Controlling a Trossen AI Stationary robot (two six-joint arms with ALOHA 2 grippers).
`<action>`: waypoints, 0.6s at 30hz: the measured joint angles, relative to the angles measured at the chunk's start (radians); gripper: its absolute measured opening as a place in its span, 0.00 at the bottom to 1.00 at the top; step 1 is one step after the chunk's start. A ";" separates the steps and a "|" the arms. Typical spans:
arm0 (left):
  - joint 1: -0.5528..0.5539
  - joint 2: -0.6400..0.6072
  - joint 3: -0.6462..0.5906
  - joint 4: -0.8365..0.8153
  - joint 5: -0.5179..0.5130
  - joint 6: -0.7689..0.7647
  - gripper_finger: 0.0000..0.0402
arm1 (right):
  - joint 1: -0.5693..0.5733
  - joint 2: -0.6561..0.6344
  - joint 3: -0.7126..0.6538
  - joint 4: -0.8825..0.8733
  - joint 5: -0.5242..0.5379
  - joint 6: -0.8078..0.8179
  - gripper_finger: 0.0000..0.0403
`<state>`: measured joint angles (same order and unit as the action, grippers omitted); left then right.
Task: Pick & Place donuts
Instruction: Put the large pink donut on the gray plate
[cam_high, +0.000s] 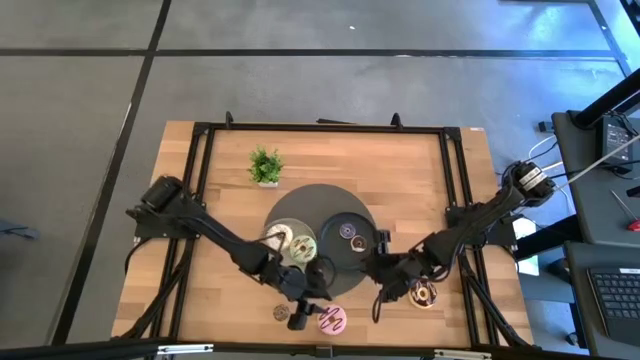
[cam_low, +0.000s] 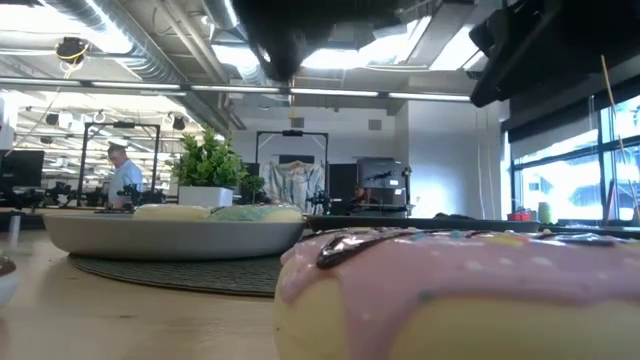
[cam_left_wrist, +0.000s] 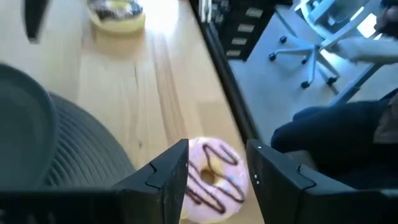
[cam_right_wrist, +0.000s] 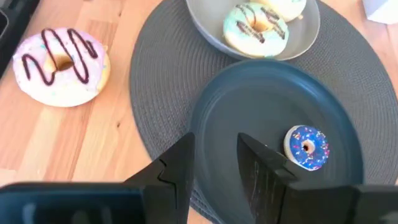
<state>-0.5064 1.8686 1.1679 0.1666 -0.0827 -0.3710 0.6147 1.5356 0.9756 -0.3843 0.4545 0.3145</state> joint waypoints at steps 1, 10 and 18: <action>-0.004 0.021 0.000 0.007 -0.002 0.000 0.40 | 0.000 0.001 0.000 -0.002 -0.001 0.000 0.30; -0.005 0.173 -0.001 0.115 -0.004 -0.110 0.44 | 0.000 0.000 0.000 0.002 0.034 -0.001 0.30; -0.006 0.214 -0.001 0.113 -0.016 -0.035 0.41 | 0.000 0.000 0.000 0.007 0.034 -0.004 0.30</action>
<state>-0.5123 2.0828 1.1671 0.2793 -0.0990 -0.4064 0.6144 1.5352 0.9756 -0.3776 0.4884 0.3110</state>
